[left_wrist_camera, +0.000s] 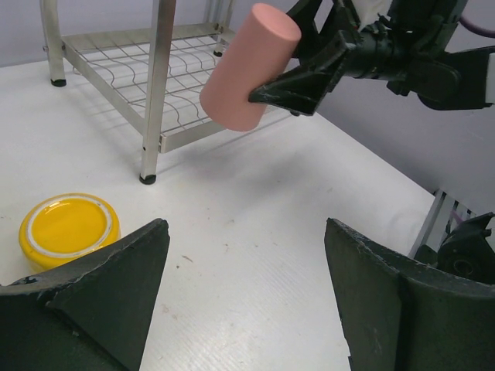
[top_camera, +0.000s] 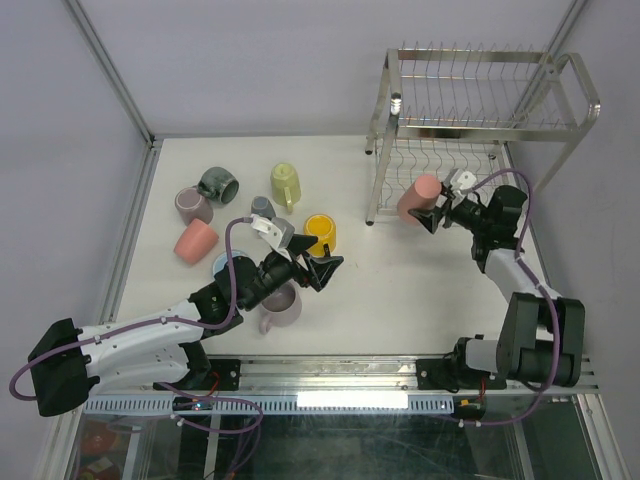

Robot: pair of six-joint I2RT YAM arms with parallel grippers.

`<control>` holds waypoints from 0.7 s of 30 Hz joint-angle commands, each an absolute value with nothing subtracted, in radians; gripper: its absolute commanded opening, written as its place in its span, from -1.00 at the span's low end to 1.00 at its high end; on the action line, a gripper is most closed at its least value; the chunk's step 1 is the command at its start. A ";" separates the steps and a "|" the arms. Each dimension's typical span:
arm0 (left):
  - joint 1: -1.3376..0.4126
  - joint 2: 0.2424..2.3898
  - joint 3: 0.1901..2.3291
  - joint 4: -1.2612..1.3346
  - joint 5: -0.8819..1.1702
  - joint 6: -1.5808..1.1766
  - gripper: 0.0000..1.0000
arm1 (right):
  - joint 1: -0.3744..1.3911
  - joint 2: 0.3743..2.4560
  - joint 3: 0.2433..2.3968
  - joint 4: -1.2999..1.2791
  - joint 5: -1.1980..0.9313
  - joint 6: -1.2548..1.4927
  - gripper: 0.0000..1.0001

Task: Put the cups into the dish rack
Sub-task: Pick up the cup at the center of the board, then turn the cup upside down in the dish rack.

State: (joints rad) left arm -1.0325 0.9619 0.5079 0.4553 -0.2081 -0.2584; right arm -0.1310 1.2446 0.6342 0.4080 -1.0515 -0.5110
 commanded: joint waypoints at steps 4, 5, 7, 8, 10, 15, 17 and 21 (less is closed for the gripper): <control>-1.025 0.969 0.526 0.502 -0.204 -0.257 0.59 | -0.079 1.437 0.705 0.798 -0.770 -0.235 -0.41; -1.025 0.970 0.528 0.497 -0.205 -0.256 0.59 | -0.069 1.460 0.709 0.828 -0.747 -0.223 -0.40; -1.025 0.969 0.531 0.491 -0.208 -0.256 0.59 | -0.050 1.503 0.725 0.868 -0.701 -0.214 -0.41; -1.025 0.969 0.531 0.489 -0.208 -0.256 0.59 | -0.043 1.525 0.738 0.882 -0.685 -0.209 -0.41; -1.025 0.968 0.531 0.488 -0.210 -0.256 0.59 | -0.037 1.567 0.767 0.910 -0.654 -0.197 -0.41; -1.025 0.972 0.530 0.488 -0.215 -0.256 0.59 | -0.022 1.685 0.835 0.942 -0.614 -0.200 -0.42; -1.025 0.975 0.533 0.484 -0.216 -0.256 0.59 | -0.005 1.732 0.860 0.955 -0.585 -0.209 -0.42; -1.025 0.974 0.541 0.470 -0.218 -0.258 0.59 | 0.031 1.818 0.925 0.950 -0.551 -0.257 -0.42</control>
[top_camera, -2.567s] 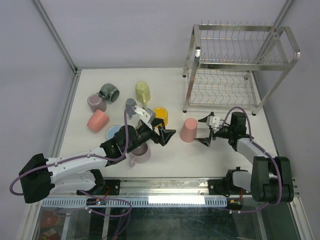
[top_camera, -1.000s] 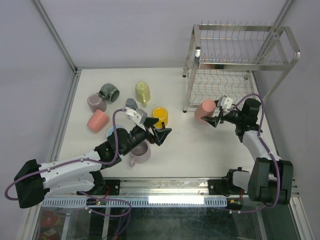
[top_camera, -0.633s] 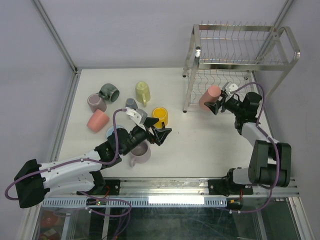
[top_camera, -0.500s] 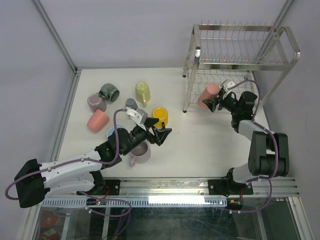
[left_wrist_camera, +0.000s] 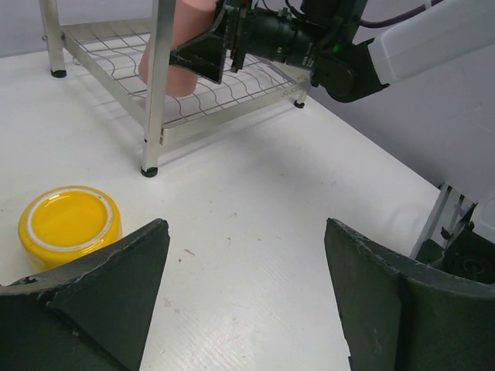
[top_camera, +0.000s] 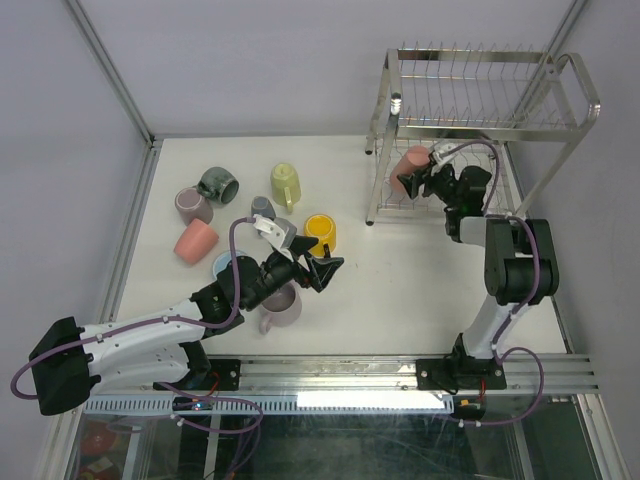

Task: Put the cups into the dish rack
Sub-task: Turn the cup upside down in the dish rack.

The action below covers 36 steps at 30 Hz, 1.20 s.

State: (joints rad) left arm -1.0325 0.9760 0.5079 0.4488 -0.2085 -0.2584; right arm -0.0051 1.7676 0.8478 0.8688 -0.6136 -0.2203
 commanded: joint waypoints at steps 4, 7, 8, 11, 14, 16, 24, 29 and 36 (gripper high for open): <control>-1.025 0.956 0.528 0.468 -0.229 -0.272 0.59 | 0.051 1.888 0.997 0.956 -0.528 -0.262 -0.42; -1.026 0.950 0.523 0.463 -0.235 -0.276 0.59 | 0.067 1.937 1.042 0.960 -0.485 -0.260 -0.43; -1.026 0.949 0.524 0.459 -0.237 -0.277 0.58 | 0.073 1.951 1.059 0.960 -0.472 -0.257 -0.44; -1.025 0.949 0.529 0.453 -0.242 -0.276 0.58 | 0.092 1.991 1.111 0.949 -0.419 -0.248 -0.44; -1.025 0.956 0.539 0.446 -0.247 -0.271 0.59 | 0.109 2.028 1.158 0.932 -0.352 -0.238 -0.44; -1.025 0.964 0.548 0.441 -0.247 -0.266 0.59 | 0.120 2.047 1.177 0.937 -0.313 -0.236 -0.43; -1.025 0.998 0.578 0.434 -0.241 -0.255 0.59 | 0.144 2.110 1.263 0.923 -0.221 -0.245 -0.28; -1.025 1.011 0.592 0.435 -0.233 -0.255 0.59 | 0.150 2.158 1.333 0.884 -0.185 -0.241 -0.23; -1.024 1.024 0.601 0.432 -0.232 -0.257 0.59 | 0.152 2.219 1.423 0.834 -0.185 -0.218 -0.06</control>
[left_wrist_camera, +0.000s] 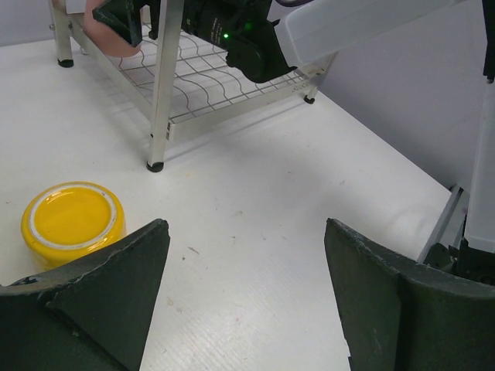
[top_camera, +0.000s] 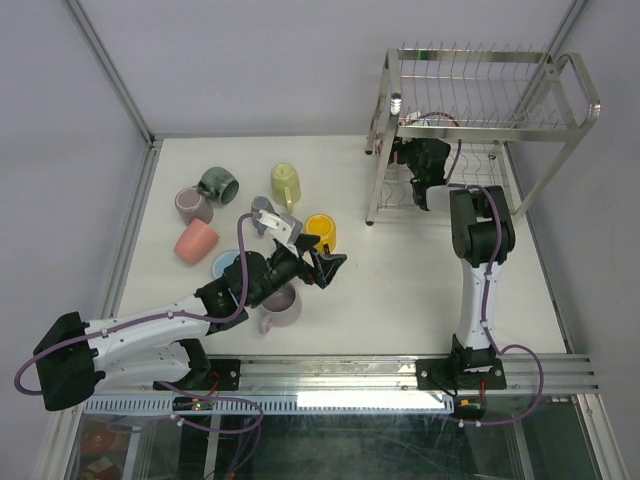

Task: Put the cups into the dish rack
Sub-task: Turn the cup upside down in the dish rack.

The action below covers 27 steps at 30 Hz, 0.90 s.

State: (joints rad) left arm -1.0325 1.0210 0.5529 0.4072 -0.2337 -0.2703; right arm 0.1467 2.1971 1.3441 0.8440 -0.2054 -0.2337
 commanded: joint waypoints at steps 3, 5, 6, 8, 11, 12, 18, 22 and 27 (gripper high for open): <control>-1.026 1.029 0.608 0.427 -0.234 -0.256 0.59 | 0.155 2.239 1.452 0.812 -0.193 -0.214 0.07; -1.025 1.031 0.609 0.425 -0.233 -0.256 0.59 | 0.158 2.249 1.466 0.802 -0.197 -0.210 0.19; -1.025 1.031 0.609 0.424 -0.236 -0.256 0.59 | 0.158 2.252 1.472 0.795 -0.199 -0.210 0.22; -1.025 1.029 0.607 0.423 -0.238 -0.256 0.59 | 0.160 2.260 1.483 0.785 -0.202 -0.210 0.30; -1.025 1.027 0.604 0.424 -0.238 -0.259 0.59 | 0.161 2.272 1.505 0.763 -0.199 -0.213 0.44; -1.025 1.026 0.603 0.424 -0.239 -0.259 0.59 | 0.161 2.275 1.512 0.756 -0.199 -0.213 0.50; -1.025 1.009 0.596 0.419 -0.240 -0.263 0.59 | 0.161 2.282 1.538 0.728 -0.191 -0.213 0.81; -1.025 0.996 0.587 0.416 -0.238 -0.270 0.59 | 0.161 2.269 1.539 0.722 -0.175 -0.214 0.93; -1.025 0.974 0.573 0.414 -0.239 -0.275 0.59 | 0.160 2.222 1.502 0.722 -0.177 -0.221 0.99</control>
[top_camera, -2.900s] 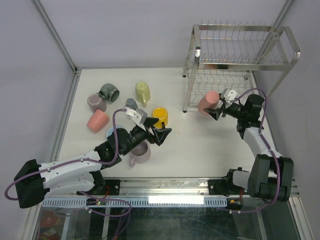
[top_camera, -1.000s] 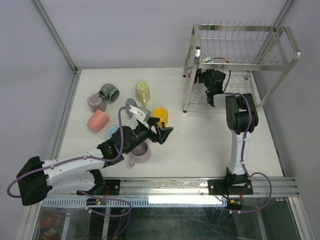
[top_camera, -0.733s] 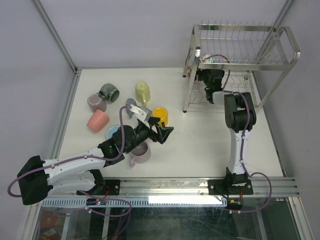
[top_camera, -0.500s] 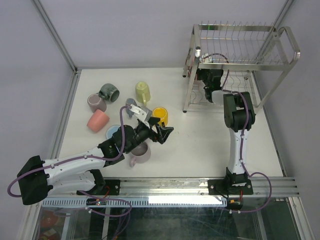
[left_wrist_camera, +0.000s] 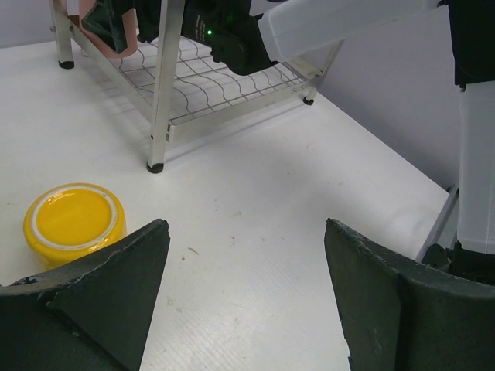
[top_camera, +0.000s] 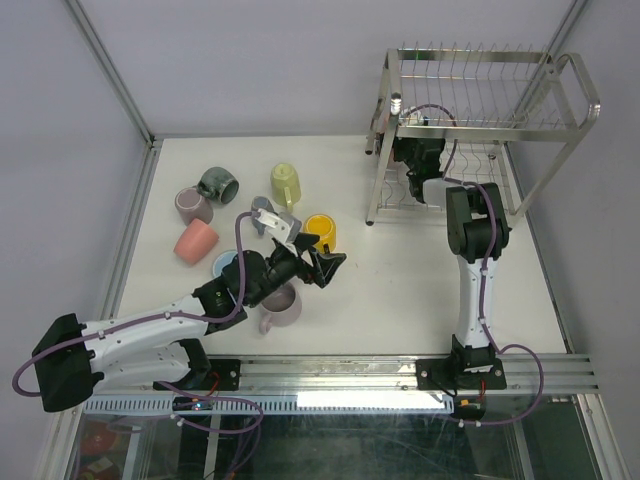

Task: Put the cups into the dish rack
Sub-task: Turn the cup upside down in the dish rack.

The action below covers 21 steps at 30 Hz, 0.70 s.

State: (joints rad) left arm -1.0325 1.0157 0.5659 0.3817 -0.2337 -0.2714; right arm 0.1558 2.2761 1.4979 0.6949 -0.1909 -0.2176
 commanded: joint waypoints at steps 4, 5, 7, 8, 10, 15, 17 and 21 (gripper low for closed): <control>-1.026 0.958 0.562 0.414 -0.233 -0.280 0.59 | 0.159 2.174 1.451 0.726 -0.187 -0.224 0.99; -1.026 0.955 0.560 0.416 -0.230 -0.281 0.59 | 0.158 2.164 1.437 0.731 -0.187 -0.224 0.98; -1.026 0.950 0.556 0.416 -0.227 -0.284 0.59 | 0.155 2.145 1.405 0.742 -0.191 -0.224 0.98; -1.026 0.947 0.553 0.416 -0.225 -0.285 0.59 | 0.155 2.137 1.388 0.754 -0.189 -0.226 0.99; -1.025 0.943 0.550 0.416 -0.223 -0.288 0.59 | 0.155 2.119 1.349 0.778 -0.185 -0.228 0.98; -1.026 0.930 0.540 0.416 -0.217 -0.292 0.60 | 0.147 2.074 1.273 0.796 -0.178 -0.221 0.99; -1.026 0.926 0.537 0.416 -0.215 -0.293 0.60 | 0.140 2.042 1.238 0.796 -0.180 -0.217 0.99; -1.026 0.927 0.529 0.420 -0.218 -0.287 0.61 | 0.120 1.977 1.155 0.780 -0.218 -0.224 0.99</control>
